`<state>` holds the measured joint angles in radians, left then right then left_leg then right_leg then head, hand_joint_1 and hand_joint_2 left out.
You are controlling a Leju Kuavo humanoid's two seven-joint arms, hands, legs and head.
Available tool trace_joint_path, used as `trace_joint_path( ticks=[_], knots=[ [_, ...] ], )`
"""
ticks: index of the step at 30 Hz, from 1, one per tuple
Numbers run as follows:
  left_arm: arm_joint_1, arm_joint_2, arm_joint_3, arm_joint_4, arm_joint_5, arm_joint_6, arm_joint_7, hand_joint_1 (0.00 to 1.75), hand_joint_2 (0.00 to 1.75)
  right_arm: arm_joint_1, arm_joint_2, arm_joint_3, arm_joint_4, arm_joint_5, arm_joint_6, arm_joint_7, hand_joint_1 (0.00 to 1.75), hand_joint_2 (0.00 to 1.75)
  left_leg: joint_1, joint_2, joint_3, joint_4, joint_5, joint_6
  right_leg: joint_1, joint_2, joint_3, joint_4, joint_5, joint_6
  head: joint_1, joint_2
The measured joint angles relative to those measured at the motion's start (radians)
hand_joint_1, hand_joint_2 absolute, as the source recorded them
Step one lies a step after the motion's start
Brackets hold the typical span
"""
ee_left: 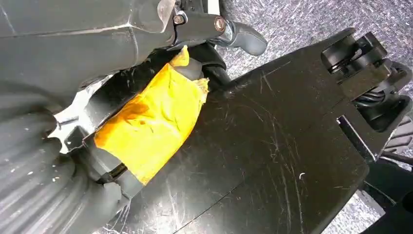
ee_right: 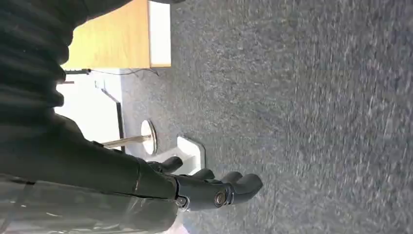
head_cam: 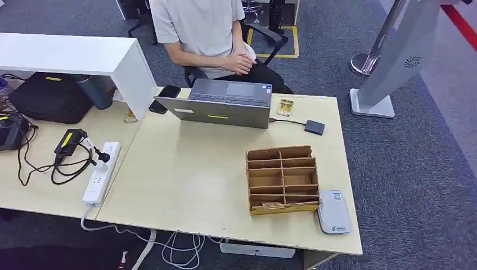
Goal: Pass the card to the sensor for recognition and then transmit it.
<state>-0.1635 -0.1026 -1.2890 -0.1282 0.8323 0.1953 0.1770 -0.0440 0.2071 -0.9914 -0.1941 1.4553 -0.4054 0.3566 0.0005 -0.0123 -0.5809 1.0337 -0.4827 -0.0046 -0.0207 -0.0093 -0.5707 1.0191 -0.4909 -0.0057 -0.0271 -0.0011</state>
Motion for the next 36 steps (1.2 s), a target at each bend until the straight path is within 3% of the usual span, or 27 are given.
trace_joint_path(
  ticks=[2,4,8,10,13,18,20,23,26,27,29,30,32,33,34,35,36],
  knots=[
    [0.000,-0.001,0.000,0.000,0.012,0.007,0.000,0.00,1.75,0.001,0.000,-0.007,-0.003,-0.005,-0.051,0.010,0.00,1.75,0.000,0.000,0.000,0.000,0.000,0.000,0.000,0.000,0.000,0.000,0.000,0.000,0.000,0.000],
    [0.002,-0.005,0.000,0.000,0.016,0.019,0.005,0.00,1.75,0.007,-0.010,-0.023,-0.013,-0.044,-0.132,-0.051,0.00,1.75,0.000,0.000,0.000,0.000,0.000,0.000,0.000,0.000,0.000,0.000,0.000,0.000,0.000,0.000],
    [0.002,-0.010,0.000,0.003,0.018,0.029,0.014,0.00,1.75,0.011,-0.045,-0.046,-0.018,-0.069,-0.144,-0.104,0.00,1.75,0.000,0.000,0.000,0.000,0.000,0.001,0.000,0.000,0.000,0.000,-0.001,0.001,0.000,0.000],
    [0.003,-0.012,-0.002,0.003,0.003,0.037,0.024,0.00,1.75,0.015,-0.071,-0.067,-0.031,-0.120,-0.171,-0.161,0.00,1.75,-0.001,0.000,0.000,0.000,-0.001,0.002,-0.001,0.000,0.000,0.000,0.000,0.002,0.000,0.000],
    [0.005,-0.017,-0.006,0.004,0.013,0.051,0.030,0.00,1.75,0.039,-0.082,-0.123,-0.124,-0.155,-0.220,-0.304,0.00,1.75,-0.002,0.000,0.000,0.000,-0.002,0.003,-0.002,-0.001,0.001,0.000,-0.001,0.003,0.000,0.000],
    [0.005,-0.022,-0.006,0.009,0.047,0.055,0.014,0.00,1.75,0.054,-0.032,-0.211,-0.338,-0.161,-0.292,-0.550,0.00,1.75,-0.002,0.000,0.000,0.000,-0.002,0.004,-0.002,-0.001,0.001,0.000,-0.001,0.003,0.000,0.000],
    [0.005,-0.022,-0.006,0.011,0.063,0.052,0.004,0.00,1.75,0.051,0.000,-0.253,-0.426,-0.211,-0.277,-0.682,0.00,1.75,-0.002,0.000,0.000,0.000,-0.002,0.004,-0.002,-0.001,0.001,0.000,-0.001,0.003,0.000,0.000],
    [0.005,-0.023,-0.006,0.014,0.084,0.052,-0.021,0.00,1.75,0.045,0.047,-0.297,-0.541,-0.354,-0.202,-0.862,0.00,1.75,-0.002,0.000,0.000,0.000,-0.002,0.004,-0.002,-0.001,0.001,0.000,-0.001,0.003,0.000,0.000],
    [0.005,-0.024,-0.006,0.017,0.091,0.052,-0.030,0.00,1.75,0.045,0.084,-0.316,-0.628,-0.402,-0.191,-0.943,0.00,1.75,-0.002,0.000,0.001,0.000,-0.002,0.004,-0.002,-0.001,0.001,0.000,-0.001,0.003,0.000,0.000],
    [0.005,-0.024,-0.006,0.017,0.094,0.052,-0.030,0.00,0.00,0.045,0.095,-0.318,-0.651,-0.414,-0.201,-0.966,0.00,1.75,-0.002,0.000,0.001,0.000,-0.002,0.004,-0.002,-0.001,0.001,0.000,-0.001,0.003,0.000,0.000],
    [0.005,-0.024,-0.006,0.017,0.100,0.045,-0.030,0.00,0.00,0.056,0.105,-0.306,-0.687,-0.463,-0.237,-1.022,0.00,1.75,-0.003,0.000,0.001,0.000,-0.002,0.004,-0.003,-0.001,0.001,0.000,-0.001,0.003,0.000,0.000],
    [0.005,-0.024,-0.006,0.018,0.095,0.043,-0.030,0.00,1.75,0.073,0.108,-0.283,-0.727,-0.501,-0.227,-1.018,0.00,1.75,-0.004,-0.001,0.001,0.000,-0.002,0.004,-0.004,-0.002,0.002,0.000,-0.002,0.004,0.000,0.000],
    [0.006,-0.023,-0.008,0.019,0.052,0.025,-0.032,0.00,1.75,0.102,0.062,-0.248,-0.893,-0.551,-0.069,-0.869,0.00,1.75,-0.010,-0.001,0.000,0.000,-0.002,0.011,-0.010,-0.003,0.001,0.001,-0.002,0.009,-0.001,0.000],
    [0.007,-0.021,-0.013,0.019,0.033,0.011,-0.034,0.00,1.75,0.099,-0.023,-0.249,-0.972,-0.558,0.093,-0.748,0.00,1.75,-0.013,-0.001,0.000,-0.001,-0.001,0.013,-0.015,-0.002,0.001,0.002,-0.002,0.012,-0.007,0.000],
    [0.007,-0.019,-0.019,0.019,0.021,0.003,-0.037,0.00,1.75,0.092,-0.110,-0.252,-1.011,-0.555,0.241,-0.670,0.00,1.75,-0.017,0.000,0.000,-0.001,-0.002,0.017,-0.019,-0.001,0.000,0.003,-0.002,0.016,-0.008,0.000],
    [0.005,-0.016,-0.023,0.019,0.014,-0.003,-0.040,0.00,1.75,0.082,-0.203,-0.256,-1.047,-0.546,0.368,-0.641,0.00,1.75,-0.018,0.001,0.001,0.000,-0.002,0.018,-0.020,0.001,0.000,0.003,-0.001,0.019,-0.004,0.000],
    [0.004,-0.016,-0.024,0.020,0.010,-0.007,-0.040,0.00,1.75,0.074,-0.273,-0.258,-1.087,-0.537,0.440,-0.654,0.00,1.75,-0.017,0.001,0.002,0.000,-0.003,0.019,-0.019,0.002,0.002,0.000,0.000,0.021,-0.005,0.000]
  ],
)
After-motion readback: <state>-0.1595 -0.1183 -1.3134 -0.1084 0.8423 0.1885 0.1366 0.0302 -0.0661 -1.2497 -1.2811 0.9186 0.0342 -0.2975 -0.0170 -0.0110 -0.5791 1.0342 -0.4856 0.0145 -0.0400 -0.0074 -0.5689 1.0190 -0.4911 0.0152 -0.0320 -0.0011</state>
